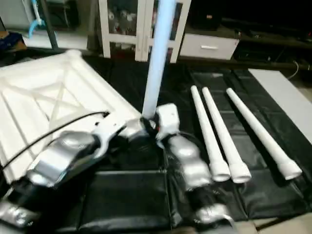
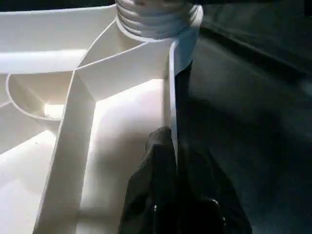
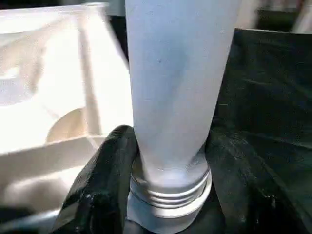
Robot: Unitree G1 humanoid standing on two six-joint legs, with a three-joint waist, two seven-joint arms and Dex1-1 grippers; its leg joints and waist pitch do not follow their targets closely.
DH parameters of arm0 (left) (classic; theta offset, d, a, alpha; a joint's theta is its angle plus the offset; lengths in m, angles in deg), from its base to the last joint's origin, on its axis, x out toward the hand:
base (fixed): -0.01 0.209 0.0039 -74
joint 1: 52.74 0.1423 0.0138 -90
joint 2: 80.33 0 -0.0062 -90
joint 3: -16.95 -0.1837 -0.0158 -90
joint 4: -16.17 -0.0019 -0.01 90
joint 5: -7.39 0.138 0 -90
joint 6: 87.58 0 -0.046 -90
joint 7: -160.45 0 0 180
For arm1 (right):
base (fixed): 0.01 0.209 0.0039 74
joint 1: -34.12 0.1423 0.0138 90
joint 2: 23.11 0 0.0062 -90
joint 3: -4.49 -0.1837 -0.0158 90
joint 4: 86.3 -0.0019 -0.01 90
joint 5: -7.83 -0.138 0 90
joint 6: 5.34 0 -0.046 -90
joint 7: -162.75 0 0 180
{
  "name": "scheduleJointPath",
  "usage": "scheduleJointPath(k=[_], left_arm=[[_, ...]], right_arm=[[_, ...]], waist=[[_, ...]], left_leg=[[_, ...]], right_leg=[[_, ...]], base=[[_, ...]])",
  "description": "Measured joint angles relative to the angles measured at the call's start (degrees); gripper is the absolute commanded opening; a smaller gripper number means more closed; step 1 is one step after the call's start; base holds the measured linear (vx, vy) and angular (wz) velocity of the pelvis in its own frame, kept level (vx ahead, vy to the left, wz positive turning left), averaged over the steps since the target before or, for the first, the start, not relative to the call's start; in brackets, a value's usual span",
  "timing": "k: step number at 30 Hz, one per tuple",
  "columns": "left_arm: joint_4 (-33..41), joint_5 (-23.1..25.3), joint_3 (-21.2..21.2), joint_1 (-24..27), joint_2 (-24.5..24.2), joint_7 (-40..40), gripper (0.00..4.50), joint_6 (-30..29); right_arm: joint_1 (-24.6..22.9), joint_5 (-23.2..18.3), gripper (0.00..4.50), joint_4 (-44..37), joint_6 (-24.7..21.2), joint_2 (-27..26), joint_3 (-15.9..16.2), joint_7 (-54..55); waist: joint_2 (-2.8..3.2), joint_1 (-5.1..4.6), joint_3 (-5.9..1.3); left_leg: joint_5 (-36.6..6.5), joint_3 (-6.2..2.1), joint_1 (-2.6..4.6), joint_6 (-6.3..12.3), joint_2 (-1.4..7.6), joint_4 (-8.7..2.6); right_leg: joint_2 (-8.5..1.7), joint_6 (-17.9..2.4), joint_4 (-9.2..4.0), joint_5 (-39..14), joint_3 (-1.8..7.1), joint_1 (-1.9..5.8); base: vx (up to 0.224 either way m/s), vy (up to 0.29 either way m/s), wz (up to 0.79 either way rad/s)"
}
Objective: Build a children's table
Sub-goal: Rotate leg to tighten
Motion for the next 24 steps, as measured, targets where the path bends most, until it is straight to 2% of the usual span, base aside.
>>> scheduleJointPath(k=[2, 5, 6, 8, 11, 13, 15, 17, 24], left_arm=[[-1.2, 1.3, -0.3, -0.8, 1.9, -2.2, 0.0, 0.0], [-1.0, 1.3, -0.3, -0.8, 1.9, -2.3, 0.0, 0.0], [-0.8, 1.2, -0.4, -0.8, 1.6, -2.1, 0.0, 0.0], [0.0, 0.7, -0.8, -0.7, 0.3, -0.9, 0.0, -0.1], [1.0, 0.2, -0.9, -0.3, -2.1, 1.1, 0.0, 0.9], [1.9, 0.0, -1.2, 0.5, -4.4, 3.3, 0.0, 2.4], [3.7, -0.8, -1.5, 2.1, -7.5, 6.8, 0.0, 4.4], [4.9, -1.3, -1.9, 3.4, -10.3, 10.0, 0.0, 6.9], [8.4, -4.6, -2.0, 6.5, -16.9, 18.7, 0.0, 11.2]], right_arm=[[1.3, 1.1, 1.96, 3.3, 3.8, -2.4, -1.6, 4.0], [1.1, 0.8, 1.96, 4.1, 5.9, -2.3, -2.4, 1.0], [0.7, 0.8, 2.31, 3.8, 6.4, -1.9, -2.3, -0.4], [-1.1, 1.0, 2.66, 1.5, 7.0, -0.5, -1.7, -3.9], [-3.1, 0.4, 2.85, -1.5, 6.8, 0.8, -1.0, -6.2], [-3.5, -1.2, 3.0, -3.7, 5.1, 1.7, -0.4, -8.4], [-3.7, -3.1, 3.1, -6.1, 3.6, 4.7, -0.2, -12.7], [-3.7, -4.2, 3.46, -7.7, 2.2, 7.7, 0.2, -19.3], [-4.3, -7.7, 3.46, -11.7, -0.6, 18.9, 2.4, -40.2]], waist=[[0.01, -0.02, 0.01], [0.0, 0.04, 0.0], [0.01, 0.12, 0.01], [0.02, 0.48, 0.02], [0.06, 0.62, 0.04], [0.12, 0.71, 0.08], [0.17, 1.07, 0.12], [0.18, 1.25, 0.12], [0.28, 1.99, 0.19]], left_leg=[[0.0, 0.0, -0.16, 0.0, -0.02, 0.0], [0.0, 0.0, -0.21, 0.02, -0.02, 0.0], [0.0, 0.0, -0.24, 0.03, -0.02, 0.0], [-0.1, 0.0, -0.32, 0.11, -0.01, -0.02], [0.0, 0.01, -0.37, 0.12, 0.01, -0.11], [0.0, 0.01, -0.35, 0.15, 0.02, -0.12], [0.0, 0.02, -0.24, 0.15, 0.02, -0.12], [0.0, 0.02, -0.1, 0.14, 0.02, -0.11], [0.0, 0.02, -0.06, 0.15, -0.01, -0.11]], right_leg=[[0.0, 0.0, -0.11, 0.0, 0.01, -0.08], [0.0, 0.0, -0.2, 0.0, 0.01, -0.06], [0.0, 0.0, -0.21, 0.0, 0.0, -0.07], [0.0, 0.1, -0.27, 0.0, -0.01, -0.13], [0.02, 0.1, -0.23, 0.0, -0.02, -0.28], [0.02, 0.1, -0.19, 0.0, -0.02, -0.29], [0.02, 0.1, -0.21, 0.0, -0.02, -0.17], [0.02, 0.1, -0.25, 0.0, -0.02, 0.0], [-0.02, 0.1, -0.27, 0.0, -0.02, 0.11]], base=[[0.0, 0.0, 0.0], [0.0, 0.0, 0.0], [0.0, 0.0, 0.0], [0.0, 0.0, 0.0], [0.0, 0.0, 0.0], [0.0, 0.0, 0.0], [0.0, 0.0, 0.0], [0.0, 0.0, 0.0], [0.0, 0.0, 0.0]])
